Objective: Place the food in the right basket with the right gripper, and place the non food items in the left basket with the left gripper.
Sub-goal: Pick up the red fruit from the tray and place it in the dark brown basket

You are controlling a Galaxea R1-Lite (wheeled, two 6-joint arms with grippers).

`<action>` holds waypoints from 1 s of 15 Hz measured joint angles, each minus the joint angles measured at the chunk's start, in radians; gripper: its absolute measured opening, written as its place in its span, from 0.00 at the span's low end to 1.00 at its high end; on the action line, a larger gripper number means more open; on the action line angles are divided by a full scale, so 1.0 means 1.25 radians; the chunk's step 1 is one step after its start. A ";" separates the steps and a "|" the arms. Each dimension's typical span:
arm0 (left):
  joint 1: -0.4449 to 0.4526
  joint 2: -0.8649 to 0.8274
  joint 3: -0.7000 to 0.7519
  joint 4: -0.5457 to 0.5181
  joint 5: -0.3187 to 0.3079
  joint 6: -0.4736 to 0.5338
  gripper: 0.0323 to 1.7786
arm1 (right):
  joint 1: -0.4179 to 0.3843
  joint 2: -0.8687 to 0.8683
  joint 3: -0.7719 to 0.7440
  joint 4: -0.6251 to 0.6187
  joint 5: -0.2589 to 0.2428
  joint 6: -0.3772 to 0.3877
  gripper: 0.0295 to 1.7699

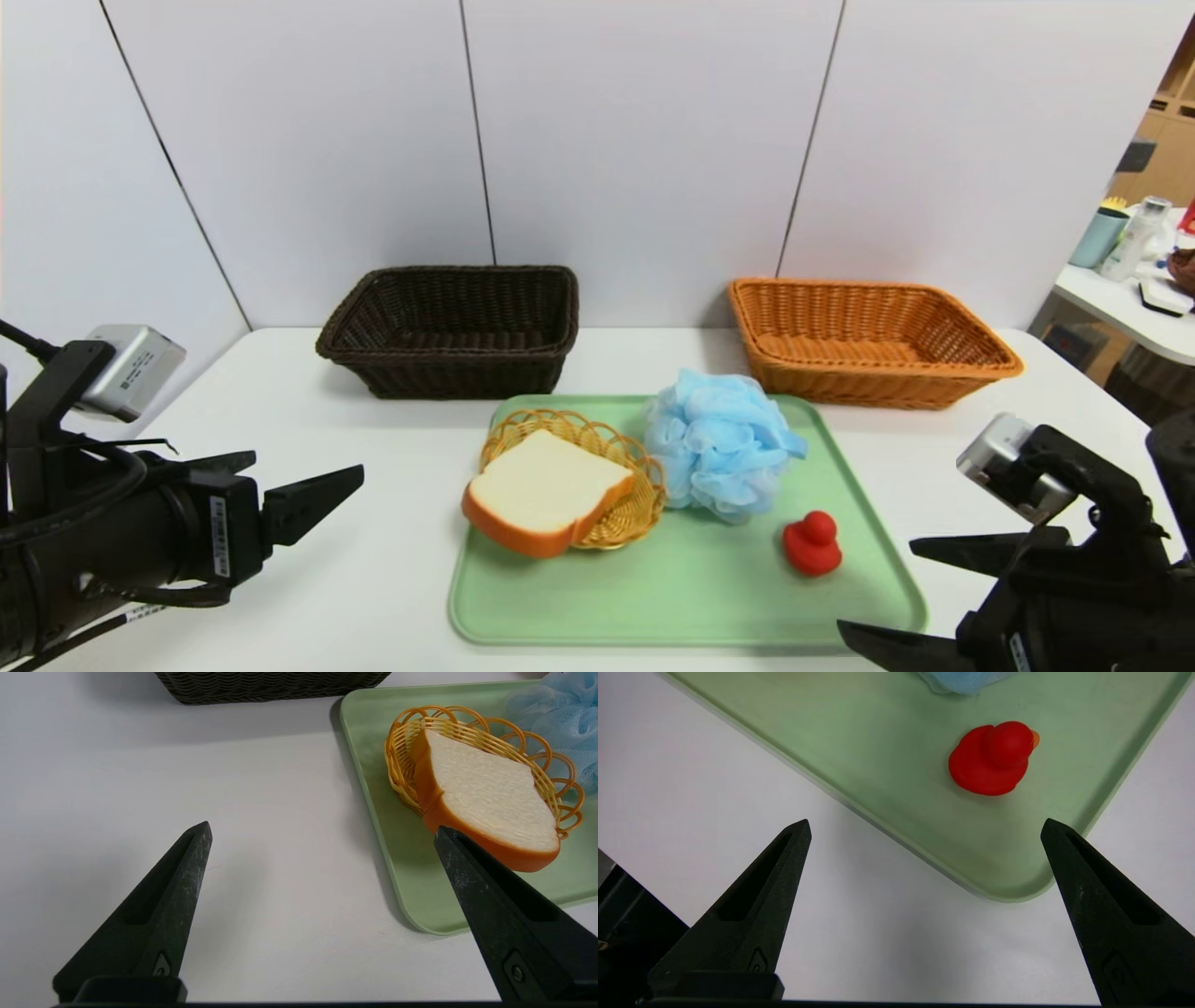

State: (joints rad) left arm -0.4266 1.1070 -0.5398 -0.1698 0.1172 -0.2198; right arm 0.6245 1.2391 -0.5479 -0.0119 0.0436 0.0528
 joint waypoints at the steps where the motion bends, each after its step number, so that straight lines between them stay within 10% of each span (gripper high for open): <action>1: 0.000 -0.002 0.000 0.000 0.000 0.000 0.95 | 0.000 0.015 0.010 -0.041 0.000 -0.007 0.96; 6: 0.000 -0.012 0.002 0.002 0.000 0.001 0.95 | -0.002 0.100 0.058 -0.258 0.000 -0.078 0.96; 15: 0.000 -0.035 0.022 0.002 0.000 0.020 0.95 | -0.078 0.117 0.071 -0.251 -0.005 -0.192 0.96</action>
State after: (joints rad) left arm -0.4266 1.0632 -0.5121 -0.1674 0.1172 -0.1951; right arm 0.5268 1.3849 -0.4589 -0.3260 0.0368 -0.1870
